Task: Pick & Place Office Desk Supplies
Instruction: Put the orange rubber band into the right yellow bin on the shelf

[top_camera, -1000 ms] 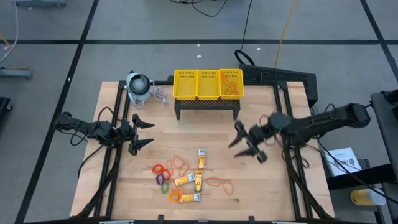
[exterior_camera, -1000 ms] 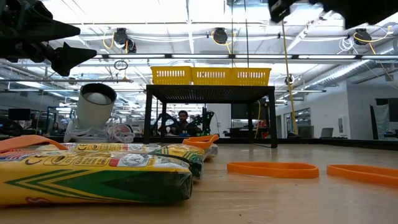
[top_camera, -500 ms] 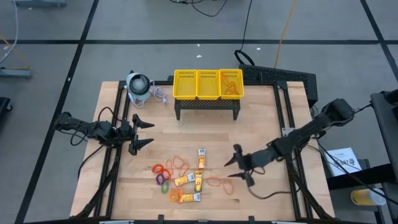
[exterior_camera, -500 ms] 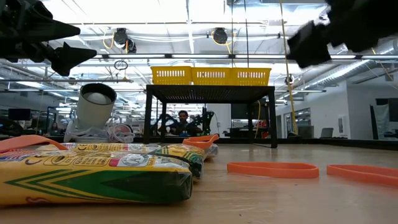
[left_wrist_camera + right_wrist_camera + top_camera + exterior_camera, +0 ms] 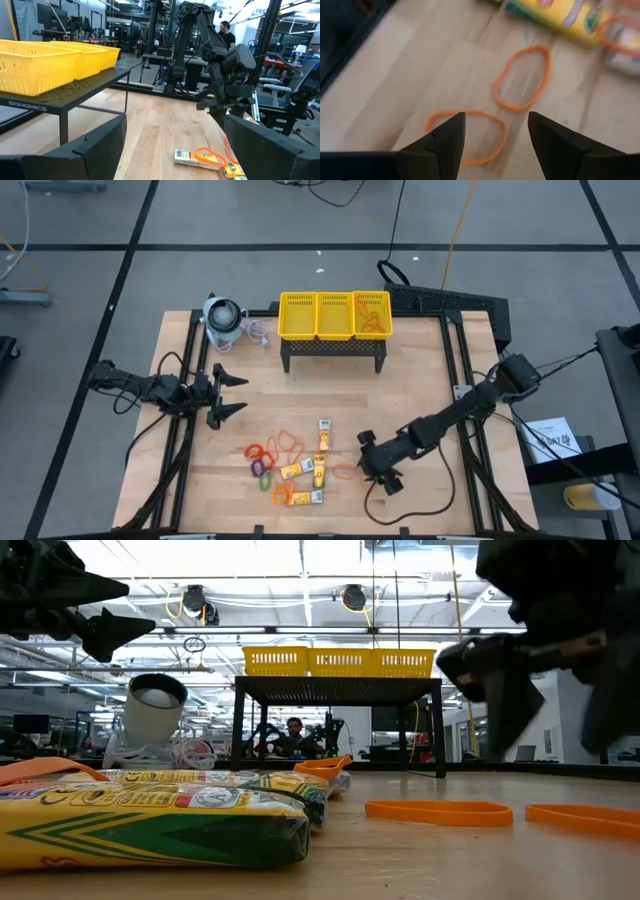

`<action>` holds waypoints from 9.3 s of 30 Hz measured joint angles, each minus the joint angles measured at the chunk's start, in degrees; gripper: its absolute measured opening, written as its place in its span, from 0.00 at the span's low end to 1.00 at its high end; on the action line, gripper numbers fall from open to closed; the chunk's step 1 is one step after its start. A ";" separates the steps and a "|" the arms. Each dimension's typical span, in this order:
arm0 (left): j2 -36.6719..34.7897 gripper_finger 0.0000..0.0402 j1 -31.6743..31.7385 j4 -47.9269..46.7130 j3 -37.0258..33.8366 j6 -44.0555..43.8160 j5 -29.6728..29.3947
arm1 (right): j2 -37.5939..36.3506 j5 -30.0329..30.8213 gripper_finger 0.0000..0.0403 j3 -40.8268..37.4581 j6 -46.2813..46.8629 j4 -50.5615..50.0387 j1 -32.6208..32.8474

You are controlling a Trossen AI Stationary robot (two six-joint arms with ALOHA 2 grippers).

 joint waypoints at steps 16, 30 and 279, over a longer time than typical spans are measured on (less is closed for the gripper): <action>-0.01 0.85 0.00 -0.01 0.00 0.02 0.00 | 6.29 4.57 0.47 0.43 -0.94 -5.36 -1.00; 0.00 0.85 0.00 0.00 -0.02 0.02 0.00 | 6.75 6.76 0.10 0.25 -1.51 -12.43 -1.68; -0.02 0.85 0.00 0.00 -0.02 0.02 0.00 | -25.45 28.30 0.35 -10.39 -6.82 27.93 -53.26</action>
